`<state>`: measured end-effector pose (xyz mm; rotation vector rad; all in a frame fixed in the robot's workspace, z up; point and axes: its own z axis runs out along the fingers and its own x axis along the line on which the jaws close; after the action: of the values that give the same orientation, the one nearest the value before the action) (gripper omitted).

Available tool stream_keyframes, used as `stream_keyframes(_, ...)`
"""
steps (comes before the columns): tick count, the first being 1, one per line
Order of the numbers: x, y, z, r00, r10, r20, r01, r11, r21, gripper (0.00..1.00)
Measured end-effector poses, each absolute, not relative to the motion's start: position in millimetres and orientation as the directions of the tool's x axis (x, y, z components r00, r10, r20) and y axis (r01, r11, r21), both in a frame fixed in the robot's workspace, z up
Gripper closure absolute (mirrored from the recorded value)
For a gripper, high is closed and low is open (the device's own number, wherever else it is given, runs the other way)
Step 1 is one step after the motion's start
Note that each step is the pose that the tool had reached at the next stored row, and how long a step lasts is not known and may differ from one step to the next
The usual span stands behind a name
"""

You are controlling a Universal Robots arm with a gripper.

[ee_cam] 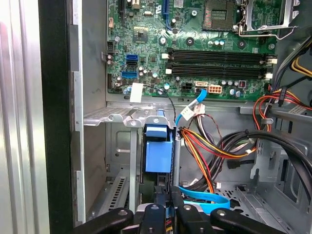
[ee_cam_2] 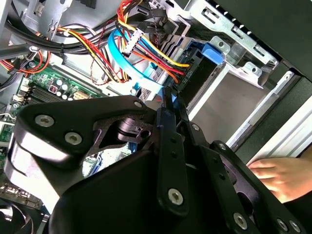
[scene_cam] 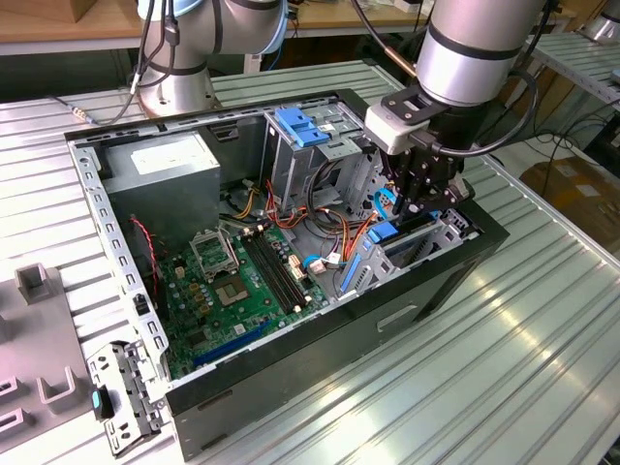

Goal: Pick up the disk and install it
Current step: 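Insert the second disk wire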

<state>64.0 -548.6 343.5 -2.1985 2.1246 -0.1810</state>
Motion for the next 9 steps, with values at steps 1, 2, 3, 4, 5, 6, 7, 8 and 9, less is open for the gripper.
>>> stream_keyframes(1,64.0,-548.6,343.5,0.032,-0.999,0.030,-0.990,-0.036,-0.138,0.84)
stream_keyframes(2,64.0,-548.6,343.5,0.032,-0.999,0.030,-0.990,-0.036,-0.138,0.84)
stream_keyframes(3,64.0,-548.6,343.5,0.032,-0.999,0.030,-0.990,-0.036,-0.138,0.84)
stream_keyframes(4,64.0,-548.7,343.5,0.032,-0.999,0.030,-0.990,-0.036,-0.138,0.84)
stream_keyframes(5,64.0,-548.6,343.4,0.032,-0.999,0.030,-0.990,-0.036,-0.138,0.84)
stream_keyframes(6,64.0,-548.6,343.5,0.032,-0.999,0.030,-0.990,-0.036,-0.138,0.84)
stream_keyframes(7,64.0,-548.6,343.4,0.032,-0.999,0.030,-0.990,-0.036,-0.138,0.84)
stream_keyframes(8,64.0,-548.6,343.4,0.032,-0.999,0.030,-0.990,-0.036,-0.138,0.84)
stream_keyframes(9,64.0,-548.6,343.4,0.032,-0.999,0.030,-0.990,-0.036,-0.138,0.84)
